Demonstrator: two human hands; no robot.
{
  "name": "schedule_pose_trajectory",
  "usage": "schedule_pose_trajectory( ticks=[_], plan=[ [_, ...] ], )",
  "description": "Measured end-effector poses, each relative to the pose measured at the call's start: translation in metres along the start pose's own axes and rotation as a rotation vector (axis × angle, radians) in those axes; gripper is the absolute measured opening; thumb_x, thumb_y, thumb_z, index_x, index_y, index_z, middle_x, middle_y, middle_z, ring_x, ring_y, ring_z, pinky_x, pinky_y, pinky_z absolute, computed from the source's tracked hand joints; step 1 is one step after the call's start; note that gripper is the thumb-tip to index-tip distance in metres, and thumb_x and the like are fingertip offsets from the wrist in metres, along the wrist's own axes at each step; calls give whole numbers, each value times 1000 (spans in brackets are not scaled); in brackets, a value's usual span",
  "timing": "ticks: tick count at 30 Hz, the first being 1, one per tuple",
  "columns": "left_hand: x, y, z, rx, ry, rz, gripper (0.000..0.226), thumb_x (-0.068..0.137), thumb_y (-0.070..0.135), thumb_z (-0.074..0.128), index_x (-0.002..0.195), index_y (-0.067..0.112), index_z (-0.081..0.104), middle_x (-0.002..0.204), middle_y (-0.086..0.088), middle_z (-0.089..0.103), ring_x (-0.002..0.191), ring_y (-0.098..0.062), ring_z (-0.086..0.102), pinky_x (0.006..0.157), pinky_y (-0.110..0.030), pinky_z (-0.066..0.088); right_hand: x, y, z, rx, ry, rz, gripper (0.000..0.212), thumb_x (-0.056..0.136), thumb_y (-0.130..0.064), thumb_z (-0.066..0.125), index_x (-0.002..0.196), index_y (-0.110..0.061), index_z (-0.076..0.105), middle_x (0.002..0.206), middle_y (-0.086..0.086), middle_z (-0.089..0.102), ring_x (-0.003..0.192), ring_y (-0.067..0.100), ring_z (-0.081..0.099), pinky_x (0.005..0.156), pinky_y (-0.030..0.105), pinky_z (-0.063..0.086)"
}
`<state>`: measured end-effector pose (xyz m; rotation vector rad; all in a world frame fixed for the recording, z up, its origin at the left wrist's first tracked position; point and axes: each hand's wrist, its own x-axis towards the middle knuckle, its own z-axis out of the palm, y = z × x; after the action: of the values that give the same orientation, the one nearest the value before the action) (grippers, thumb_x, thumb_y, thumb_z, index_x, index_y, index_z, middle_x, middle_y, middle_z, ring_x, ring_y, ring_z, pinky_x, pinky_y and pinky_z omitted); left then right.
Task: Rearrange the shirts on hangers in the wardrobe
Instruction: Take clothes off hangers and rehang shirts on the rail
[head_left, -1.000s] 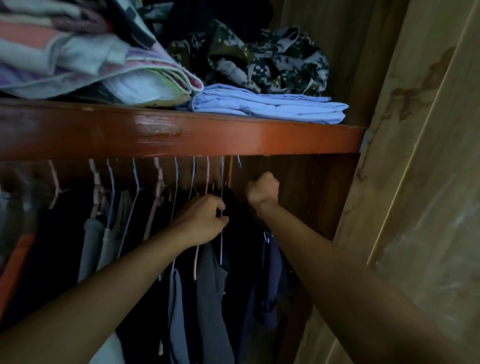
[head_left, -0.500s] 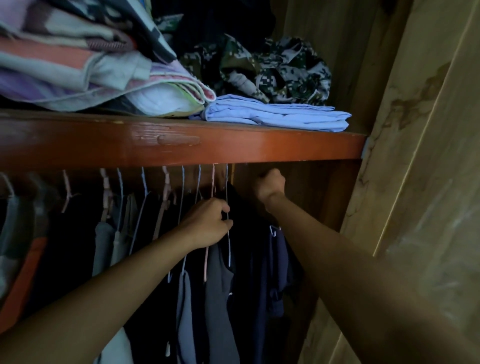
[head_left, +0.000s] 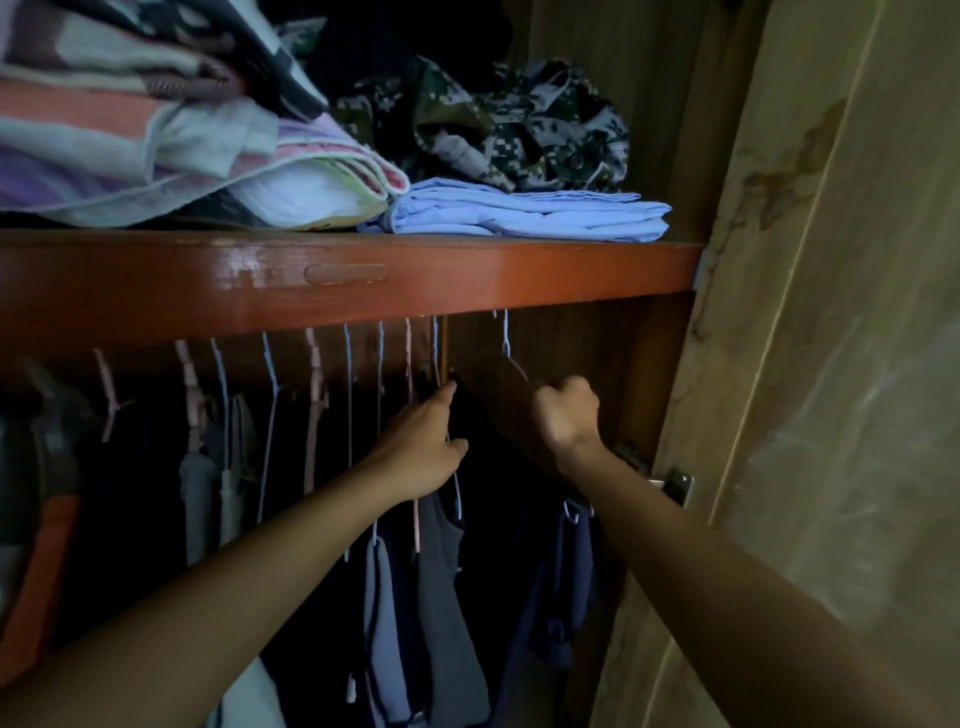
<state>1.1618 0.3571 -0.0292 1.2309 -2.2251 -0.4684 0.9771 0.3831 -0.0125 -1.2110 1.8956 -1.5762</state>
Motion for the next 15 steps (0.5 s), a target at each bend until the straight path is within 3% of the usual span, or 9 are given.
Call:
schedule_pose_trajectory(
  ticks=[2, 4, 7, 8, 9, 11, 13, 15],
  plan=[
    [5, 5, 5, 14, -14, 12, 78, 95, 23, 60, 157, 16, 13, 155, -11, 37, 141, -25, 38, 106, -23, 30, -11, 4, -14, -5, -41, 27, 11, 90, -21, 65, 87, -11, 62, 102, 16, 67, 93, 33, 66, 80, 44, 55],
    [10, 11, 11, 5, -28, 18, 82, 95, 23, 61, 158, 17, 7, 157, -10, 34, 138, -23, 41, 100, -20, 30, -22, 9, -28, 11, -86, 56, 14, 91, -23, 68, 88, -9, 68, 95, 13, 70, 88, 30, 68, 79, 45, 57],
    [18, 15, 16, -25, -40, 21, 91, 95, 22, 63, 157, 24, -4, 147, -14, 47, 99, -12, 59, 84, -24, 39, -43, 15, -49, 25, -123, 79, 15, 91, -25, 68, 86, -12, 75, 85, 8, 72, 80, 22, 69, 72, 39, 58],
    [19, 16, 17, -30, -45, 26, 91, 95, 22, 62, 157, 25, -5, 147, -15, 46, 100, -13, 58, 85, -25, 40, -50, 16, -57, 36, -120, 85, 16, 90, -26, 69, 83, -14, 75, 79, 5, 71, 74, 19, 68, 65, 34, 56],
    [19, 18, 20, -40, -56, 29, 89, 96, 21, 61, 157, 26, -4, 152, -13, 41, 117, -17, 55, 92, -25, 39, -57, 18, -65, 46, -111, 91, 17, 90, -26, 70, 79, -14, 75, 72, 2, 69, 67, 15, 65, 59, 30, 52],
    [15, 24, 25, -72, -85, 57, 83, 97, 21, 59, 157, 27, 2, 160, -7, 26, 144, -21, 32, 112, -31, 30, -70, 20, -81, 53, -87, 96, 21, 89, -25, 70, 72, -14, 73, 57, -5, 62, 53, 7, 59, 49, 21, 44],
    [8, 33, 33, -97, -105, 113, 75, 99, 22, 57, 157, 27, 10, 162, -3, 22, 148, -20, 23, 118, -34, 24, -83, 21, -100, 62, -69, 99, 23, 89, -22, 70, 69, -12, 71, 48, -9, 58, 45, 2, 56, 43, 16, 41],
    [0, 47, 40, -95, -107, 175, 64, 99, 23, 56, 155, 24, 25, 157, -3, 33, 144, -20, 31, 117, -37, 30, -96, 23, -119, 32, -57, 82, 27, 88, -25, 72, 62, -15, 68, 49, -7, 57, 47, 6, 53, 45, 19, 40]
  ],
)
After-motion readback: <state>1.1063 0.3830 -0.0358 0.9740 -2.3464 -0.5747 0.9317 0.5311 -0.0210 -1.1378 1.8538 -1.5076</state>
